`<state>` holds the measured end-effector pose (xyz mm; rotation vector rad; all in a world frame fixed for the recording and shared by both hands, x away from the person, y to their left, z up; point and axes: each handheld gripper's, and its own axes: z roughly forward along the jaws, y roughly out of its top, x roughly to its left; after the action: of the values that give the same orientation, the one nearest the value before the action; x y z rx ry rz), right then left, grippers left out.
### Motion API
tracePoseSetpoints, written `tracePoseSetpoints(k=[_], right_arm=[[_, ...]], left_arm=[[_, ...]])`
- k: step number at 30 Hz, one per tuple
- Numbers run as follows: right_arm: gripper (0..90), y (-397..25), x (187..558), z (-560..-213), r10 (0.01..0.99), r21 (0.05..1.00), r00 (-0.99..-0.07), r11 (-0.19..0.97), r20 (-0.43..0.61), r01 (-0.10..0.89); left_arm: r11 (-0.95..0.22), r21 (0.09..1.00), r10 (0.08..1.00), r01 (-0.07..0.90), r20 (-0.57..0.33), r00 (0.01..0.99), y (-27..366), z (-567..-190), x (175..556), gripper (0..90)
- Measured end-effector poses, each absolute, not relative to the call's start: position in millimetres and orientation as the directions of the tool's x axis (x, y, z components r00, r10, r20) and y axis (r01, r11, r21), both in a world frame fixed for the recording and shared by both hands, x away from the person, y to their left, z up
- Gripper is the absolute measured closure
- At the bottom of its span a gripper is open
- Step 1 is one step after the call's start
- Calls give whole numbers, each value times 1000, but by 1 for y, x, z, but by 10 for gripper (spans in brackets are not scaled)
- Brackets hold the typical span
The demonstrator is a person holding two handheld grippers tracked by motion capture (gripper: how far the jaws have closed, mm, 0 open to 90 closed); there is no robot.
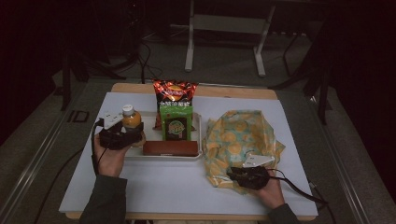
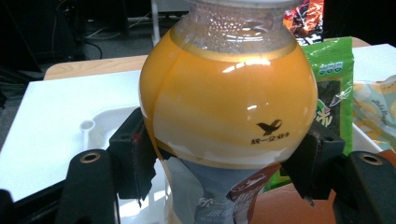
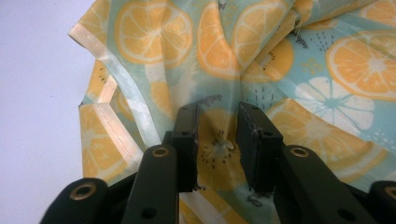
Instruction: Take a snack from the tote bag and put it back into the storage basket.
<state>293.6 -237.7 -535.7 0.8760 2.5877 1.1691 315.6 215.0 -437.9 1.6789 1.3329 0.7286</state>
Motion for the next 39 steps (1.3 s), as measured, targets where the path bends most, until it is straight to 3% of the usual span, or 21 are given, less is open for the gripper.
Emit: tracePoseSetpoints(k=[39], right_arm=[[692,-238,293,-536,578,729,-812,519,85,446]], left_arm=[[-80,826,969,558,-66,236,226,-477,311,332]])
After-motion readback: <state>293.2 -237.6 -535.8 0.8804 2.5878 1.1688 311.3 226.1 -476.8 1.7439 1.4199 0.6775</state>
